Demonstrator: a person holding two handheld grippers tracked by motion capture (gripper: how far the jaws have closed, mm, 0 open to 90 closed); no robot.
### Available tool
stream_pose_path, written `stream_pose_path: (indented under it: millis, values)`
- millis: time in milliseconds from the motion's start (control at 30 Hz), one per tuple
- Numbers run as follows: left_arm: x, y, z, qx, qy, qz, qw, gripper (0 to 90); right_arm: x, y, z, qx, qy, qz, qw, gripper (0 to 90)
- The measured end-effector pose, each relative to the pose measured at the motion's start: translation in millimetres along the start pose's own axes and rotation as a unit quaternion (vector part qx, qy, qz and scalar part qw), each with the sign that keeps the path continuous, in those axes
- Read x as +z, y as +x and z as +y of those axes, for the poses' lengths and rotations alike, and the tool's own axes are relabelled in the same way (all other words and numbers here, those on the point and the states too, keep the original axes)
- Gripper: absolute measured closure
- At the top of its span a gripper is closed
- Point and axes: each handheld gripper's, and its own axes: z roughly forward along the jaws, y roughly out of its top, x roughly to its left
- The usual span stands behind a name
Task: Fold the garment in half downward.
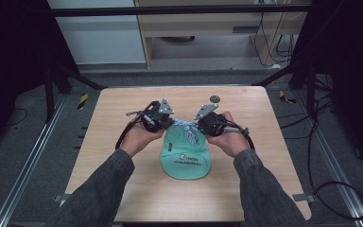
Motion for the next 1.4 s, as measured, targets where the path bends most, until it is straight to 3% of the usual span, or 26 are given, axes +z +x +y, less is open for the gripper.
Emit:
stream_pose_path:
  millis: [167,367,500,900,1400]
  values:
    - [4.0,-2.5,-0.1,-0.001,0.001,-0.002,1.0,86.8,-1.7,6.9,-7.3,-0.004,-0.001,0.001,1.0,82.7]
    - [8.2,2.7,9.6,0.0,-0.003,-0.005,1.0,86.8,-7.3,2.9,-8.0,0.001,-0.001,-0.007,1.0,82.9]
    - [3.5,-2.9,11.0,0.013,-0.006,-0.004,0.9999,86.8,-14.5,3.9,-9.4,-0.003,-0.003,-0.013,0.9999,82.9]
    - [-10.8,-29.0,-10.0,0.037,-0.02,-0.004,0.9991,86.4,-22.5,27.6,-17.8,-0.037,-0.008,-0.011,0.9992,82.7]
    - [-14.2,-51.1,-30.7,0.039,-0.016,-0.018,0.9989,86.3,-23.6,49.5,-28.8,-0.053,-0.001,0.002,0.9986,82.1]
